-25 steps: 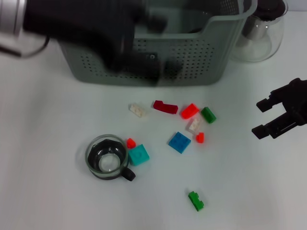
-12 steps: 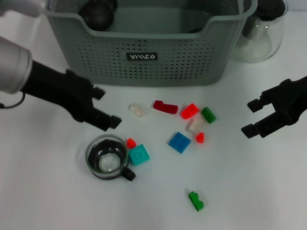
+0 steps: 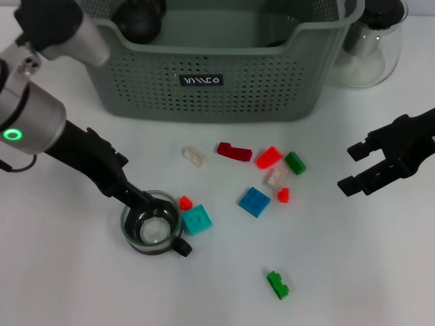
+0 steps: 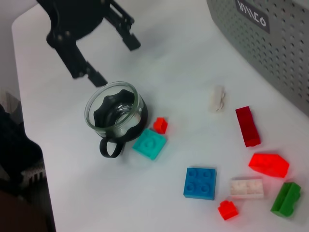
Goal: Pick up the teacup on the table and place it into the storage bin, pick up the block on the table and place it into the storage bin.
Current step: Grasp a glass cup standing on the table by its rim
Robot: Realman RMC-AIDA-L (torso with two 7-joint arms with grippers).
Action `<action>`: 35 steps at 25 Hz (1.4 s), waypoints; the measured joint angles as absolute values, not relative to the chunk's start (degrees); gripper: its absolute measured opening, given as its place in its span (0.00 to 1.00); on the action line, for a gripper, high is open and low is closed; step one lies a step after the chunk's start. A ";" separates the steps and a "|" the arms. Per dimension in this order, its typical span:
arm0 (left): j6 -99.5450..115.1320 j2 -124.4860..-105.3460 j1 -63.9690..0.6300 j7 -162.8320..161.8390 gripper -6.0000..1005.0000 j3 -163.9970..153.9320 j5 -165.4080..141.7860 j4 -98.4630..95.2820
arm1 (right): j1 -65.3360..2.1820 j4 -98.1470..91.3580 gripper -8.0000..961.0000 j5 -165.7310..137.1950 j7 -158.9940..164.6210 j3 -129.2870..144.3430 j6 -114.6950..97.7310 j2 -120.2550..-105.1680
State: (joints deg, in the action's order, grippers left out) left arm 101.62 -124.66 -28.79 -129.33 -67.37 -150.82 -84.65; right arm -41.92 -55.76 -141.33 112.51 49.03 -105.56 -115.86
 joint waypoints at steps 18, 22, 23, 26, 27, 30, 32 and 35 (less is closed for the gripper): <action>93.91 -124.80 -29.95 -131.80 0.76 -78.33 -154.70 -77.28 | -42.05 -55.78 0.97 -141.07 112.99 48.95 -105.28 -116.01; 93.14 -124.80 -30.08 -131.82 0.73 -79.21 -154.85 -76.00 | -41.98 -55.81 0.97 -141.02 113.04 48.95 -105.02 -116.02; 92.86 -124.80 -30.15 -131.82 0.73 -79.46 -155.00 -75.53 | -41.95 -55.81 0.97 -141.02 113.06 48.95 -104.97 -116.02; 92.02 -124.80 -30.17 -132.00 0.62 -80.17 -155.23 -74.93 | -41.93 -55.81 0.97 -141.02 113.09 48.95 -104.86 -116.09; 91.71 -124.81 -30.04 -132.26 0.59 -80.34 -155.18 -74.94 | -41.92 -55.81 0.97 -141.02 113.11 48.95 -104.85 -116.11; 91.17 -124.81 -29.77 -133.14 0.48 -80.23 -154.77 -75.32 | -41.96 -55.81 0.97 -141.02 113.23 48.95 -104.71 -116.12; 90.76 -124.80 -29.58 -133.87 0.42 -80.42 -154.88 -75.42 | -42.09 -55.81 0.97 -141.02 113.25 48.95 -104.65 -116.17; 90.51 -124.81 -29.49 -134.35 0.32 -81.08 -155.02 -75.55 | -42.15 -55.81 0.97 -141.02 113.27 48.95 -104.63 -116.19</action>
State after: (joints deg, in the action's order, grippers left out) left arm 90.51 -124.81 -29.49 -134.35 -81.08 -155.02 -75.55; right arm -42.15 -55.81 -141.02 113.27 48.95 -104.63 -116.19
